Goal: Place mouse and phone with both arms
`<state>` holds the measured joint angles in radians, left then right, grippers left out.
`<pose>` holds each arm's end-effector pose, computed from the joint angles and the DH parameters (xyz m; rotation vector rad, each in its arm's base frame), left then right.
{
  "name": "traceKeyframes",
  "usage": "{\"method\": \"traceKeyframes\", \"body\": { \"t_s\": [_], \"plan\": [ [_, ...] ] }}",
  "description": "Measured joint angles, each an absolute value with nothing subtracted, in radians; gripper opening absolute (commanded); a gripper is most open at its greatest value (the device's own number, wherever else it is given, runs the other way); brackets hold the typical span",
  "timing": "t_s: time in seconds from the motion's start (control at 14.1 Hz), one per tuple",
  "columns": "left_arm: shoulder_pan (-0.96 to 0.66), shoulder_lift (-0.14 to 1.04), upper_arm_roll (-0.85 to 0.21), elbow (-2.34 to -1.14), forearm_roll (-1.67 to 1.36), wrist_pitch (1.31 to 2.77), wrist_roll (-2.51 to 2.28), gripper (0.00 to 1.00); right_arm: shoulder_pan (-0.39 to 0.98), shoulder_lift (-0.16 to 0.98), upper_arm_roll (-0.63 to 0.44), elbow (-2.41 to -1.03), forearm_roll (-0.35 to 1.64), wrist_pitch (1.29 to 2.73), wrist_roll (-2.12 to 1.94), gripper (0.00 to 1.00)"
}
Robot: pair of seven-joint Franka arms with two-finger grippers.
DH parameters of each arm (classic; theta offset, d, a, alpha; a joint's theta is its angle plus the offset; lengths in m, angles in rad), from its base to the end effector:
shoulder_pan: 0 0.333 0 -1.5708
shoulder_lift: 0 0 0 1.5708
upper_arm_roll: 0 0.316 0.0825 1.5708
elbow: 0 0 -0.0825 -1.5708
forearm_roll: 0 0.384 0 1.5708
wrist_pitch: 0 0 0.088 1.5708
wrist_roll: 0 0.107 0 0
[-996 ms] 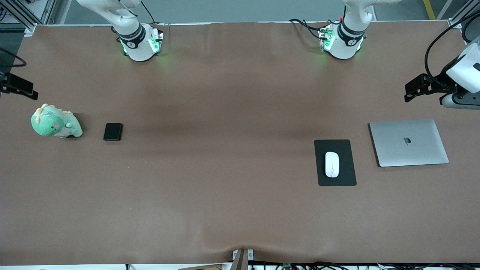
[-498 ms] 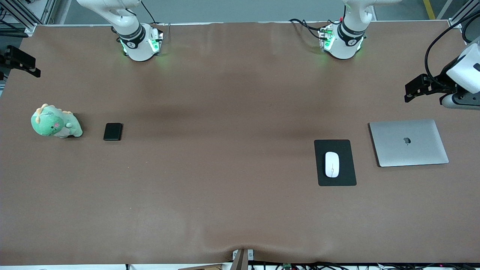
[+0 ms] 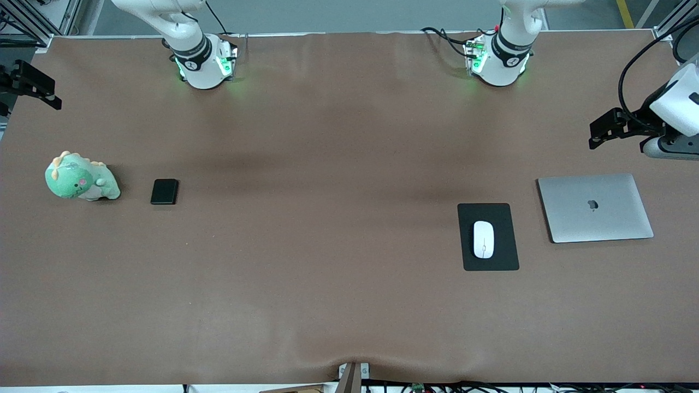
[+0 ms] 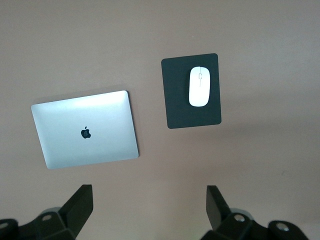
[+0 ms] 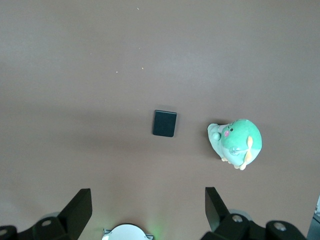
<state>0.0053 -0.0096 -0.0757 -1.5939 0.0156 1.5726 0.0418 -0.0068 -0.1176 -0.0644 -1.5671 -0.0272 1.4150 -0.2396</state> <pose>0.5500 -0.0373 0.6191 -3.1201 0.1754 0.0180 0.4987 -0.0412 0.6748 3.1166 0.2581 -0.0584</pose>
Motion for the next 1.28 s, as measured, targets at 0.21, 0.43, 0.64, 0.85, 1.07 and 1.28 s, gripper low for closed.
{"method": "traceKeyframes", "body": {
  "t_s": [0.21,0.43,0.64,0.85,1.07,1.28],
  "plan": [
    [0.005,-0.010,-0.076,-1.594,0.016,1.573,0.042,1.00,-0.007,-0.101,-0.079,-1.549,-0.027,1.422,-0.282,1.00],
    [0.005,-0.010,-0.076,-1.594,0.016,1.573,0.042,1.00,-0.007,-0.085,-0.088,-1.536,-0.025,1.423,-0.290,1.00],
    [0.005,-0.009,-0.076,-1.594,0.016,1.573,0.042,1.00,-0.007,-0.063,-0.088,-1.509,-0.021,1.422,-0.292,1.00],
    [0.005,-0.009,-0.076,-1.594,0.016,1.573,0.042,1.00,-0.006,-0.054,-0.088,-1.500,-0.020,1.422,-0.293,1.00],
    [0.005,-0.007,-0.076,-1.594,0.016,1.573,0.042,1.00,-0.005,-0.053,-0.089,-1.499,-0.015,1.420,-0.293,1.00],
    [0.005,-0.005,-0.076,-1.595,0.016,1.573,0.042,1.00,-0.005,-0.053,-0.089,-1.498,-0.014,1.414,-0.292,1.00]
  ]
}}
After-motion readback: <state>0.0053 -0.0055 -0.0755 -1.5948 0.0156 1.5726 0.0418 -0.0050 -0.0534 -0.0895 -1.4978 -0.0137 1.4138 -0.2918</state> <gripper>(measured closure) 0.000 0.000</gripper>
